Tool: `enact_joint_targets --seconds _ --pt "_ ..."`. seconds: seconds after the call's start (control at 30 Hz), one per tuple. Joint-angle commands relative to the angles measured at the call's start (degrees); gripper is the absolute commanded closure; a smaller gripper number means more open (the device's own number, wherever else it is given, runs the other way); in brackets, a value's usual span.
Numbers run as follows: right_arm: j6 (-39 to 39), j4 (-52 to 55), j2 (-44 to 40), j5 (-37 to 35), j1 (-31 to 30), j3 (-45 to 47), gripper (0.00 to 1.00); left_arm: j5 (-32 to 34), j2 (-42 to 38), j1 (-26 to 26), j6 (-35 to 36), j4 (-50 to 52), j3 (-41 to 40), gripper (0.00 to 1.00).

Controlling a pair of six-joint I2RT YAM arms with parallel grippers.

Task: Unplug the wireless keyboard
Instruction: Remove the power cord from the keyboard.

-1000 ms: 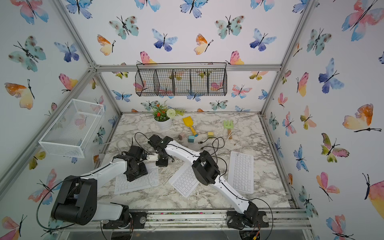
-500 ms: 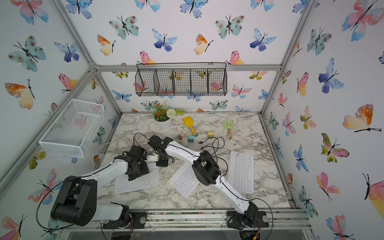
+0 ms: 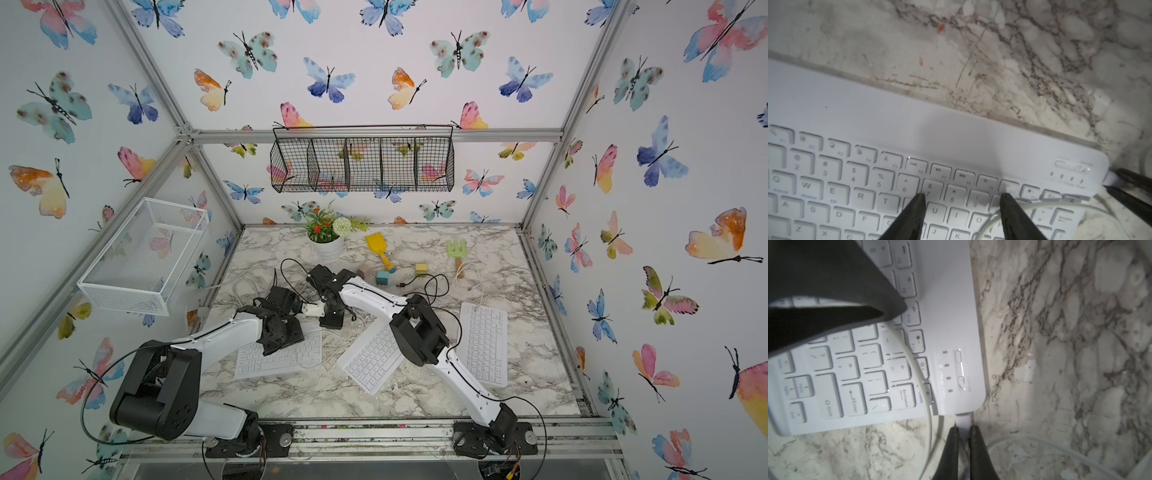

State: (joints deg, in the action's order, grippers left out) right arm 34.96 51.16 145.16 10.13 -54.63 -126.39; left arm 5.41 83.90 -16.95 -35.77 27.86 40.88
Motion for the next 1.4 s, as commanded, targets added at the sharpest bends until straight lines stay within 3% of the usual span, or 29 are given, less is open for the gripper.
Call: enact_joint_targets --seconds 0.0,0.3,0.57,0.67,0.93,1.17,1.37 --pt "-0.43 10.34 7.44 -13.45 3.28 5.46 0.97 -4.39 4.77 -0.89 -0.86 -1.75 -3.24 0.40" --pt "5.55 4.27 4.34 -19.62 3.88 7.77 0.96 -4.43 6.06 -1.57 0.71 -2.62 -5.04 0.43" --pt "10.92 1.69 2.41 -18.59 4.71 9.80 0.94 -4.17 5.97 -3.49 2.02 -3.04 -5.82 0.45" --pt "10.53 3.00 2.29 -15.38 4.78 9.19 0.94 -4.20 6.10 -3.59 1.94 -2.90 -5.73 0.46" --pt "2.77 10.95 3.61 1.10 4.71 5.60 0.94 -4.89 6.50 -3.49 1.24 -3.08 -5.25 0.46" --pt "4.40 7.51 2.39 -8.14 4.87 7.96 0.94 -5.04 7.18 -3.52 1.15 -2.71 -4.73 0.46" --pt "5.95 5.75 2.23 -5.02 4.69 7.72 0.74 -5.05 6.90 -3.52 1.05 -2.06 -3.97 0.46"
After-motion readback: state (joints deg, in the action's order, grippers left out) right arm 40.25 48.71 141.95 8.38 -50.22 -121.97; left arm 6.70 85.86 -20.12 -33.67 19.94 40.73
